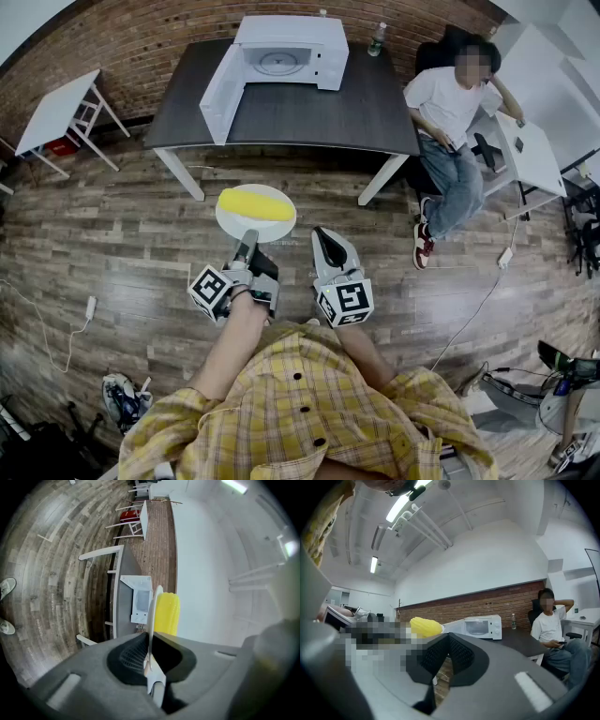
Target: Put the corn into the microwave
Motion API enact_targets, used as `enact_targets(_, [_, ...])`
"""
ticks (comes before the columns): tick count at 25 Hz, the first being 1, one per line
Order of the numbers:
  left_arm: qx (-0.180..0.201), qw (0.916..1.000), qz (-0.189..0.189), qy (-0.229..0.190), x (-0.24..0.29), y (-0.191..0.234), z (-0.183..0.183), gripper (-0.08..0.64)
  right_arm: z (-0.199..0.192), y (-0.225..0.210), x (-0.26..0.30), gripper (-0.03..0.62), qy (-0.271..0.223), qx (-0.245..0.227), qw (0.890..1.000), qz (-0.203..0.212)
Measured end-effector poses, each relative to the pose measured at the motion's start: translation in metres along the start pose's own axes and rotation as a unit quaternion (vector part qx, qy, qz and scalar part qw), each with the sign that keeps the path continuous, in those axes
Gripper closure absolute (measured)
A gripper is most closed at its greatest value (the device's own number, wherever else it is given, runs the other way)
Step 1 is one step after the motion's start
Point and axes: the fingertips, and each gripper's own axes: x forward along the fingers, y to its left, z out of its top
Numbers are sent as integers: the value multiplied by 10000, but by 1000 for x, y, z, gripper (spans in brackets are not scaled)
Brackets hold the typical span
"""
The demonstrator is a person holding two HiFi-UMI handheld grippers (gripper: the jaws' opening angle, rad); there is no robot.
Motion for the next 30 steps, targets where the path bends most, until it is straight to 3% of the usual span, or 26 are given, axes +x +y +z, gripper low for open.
enact_targets(14, [38, 9999, -91, 64, 3, -7, -10, 540, 10, -8, -8, 589, -206, 77, 9998, -23])
enact_targets(19, [50, 9999, -150, 56, 2, -10, -20, 540, 15, -10, -19, 589, -326, 128, 9993, 148])
enact_targets(30, [-17, 9999, -130, -46, 0, 7, -66, 540, 2, -40, -54, 589, -220, -25, 9996, 185])
